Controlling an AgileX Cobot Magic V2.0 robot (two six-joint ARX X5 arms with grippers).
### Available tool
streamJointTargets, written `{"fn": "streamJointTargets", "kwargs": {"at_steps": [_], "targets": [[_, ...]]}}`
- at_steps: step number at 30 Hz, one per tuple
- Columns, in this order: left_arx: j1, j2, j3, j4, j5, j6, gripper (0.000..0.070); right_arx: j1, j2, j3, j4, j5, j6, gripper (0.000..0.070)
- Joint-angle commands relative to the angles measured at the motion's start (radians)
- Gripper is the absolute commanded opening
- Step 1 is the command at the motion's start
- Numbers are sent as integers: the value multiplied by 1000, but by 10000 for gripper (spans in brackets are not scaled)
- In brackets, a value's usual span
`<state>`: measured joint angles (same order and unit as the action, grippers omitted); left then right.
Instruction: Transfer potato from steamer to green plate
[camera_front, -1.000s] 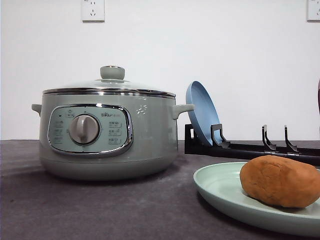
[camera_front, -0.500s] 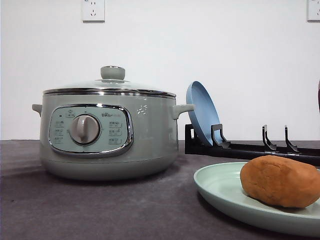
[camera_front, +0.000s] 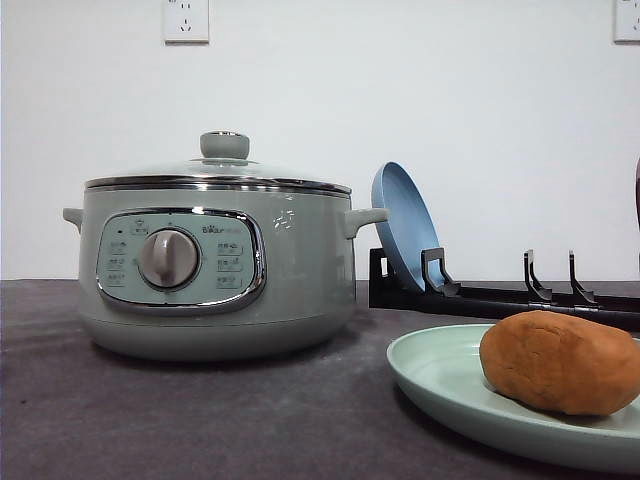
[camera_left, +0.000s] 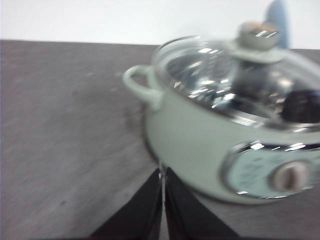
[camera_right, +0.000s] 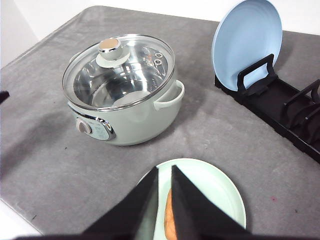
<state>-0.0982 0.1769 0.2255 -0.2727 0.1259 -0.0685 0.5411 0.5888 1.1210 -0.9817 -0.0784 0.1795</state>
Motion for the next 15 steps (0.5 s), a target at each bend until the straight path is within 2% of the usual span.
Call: {"fn": "streamJointTargets", "kwargs": {"at_steps": [1, 5, 10, 15], "targets": [[2, -28, -29, 45, -41, -5, 0, 5, 3, 11, 12, 1, -8, 36], [12, -92, -93, 92, -89, -4, 0, 5, 3, 11, 12, 1, -8, 36], [51, -174, -143, 89, -118, -5, 0, 5, 3, 11, 12, 1, -8, 36], [97, -174, -172, 94, -134, -16, 0, 5, 3, 11, 12, 1, -8, 36]]}}
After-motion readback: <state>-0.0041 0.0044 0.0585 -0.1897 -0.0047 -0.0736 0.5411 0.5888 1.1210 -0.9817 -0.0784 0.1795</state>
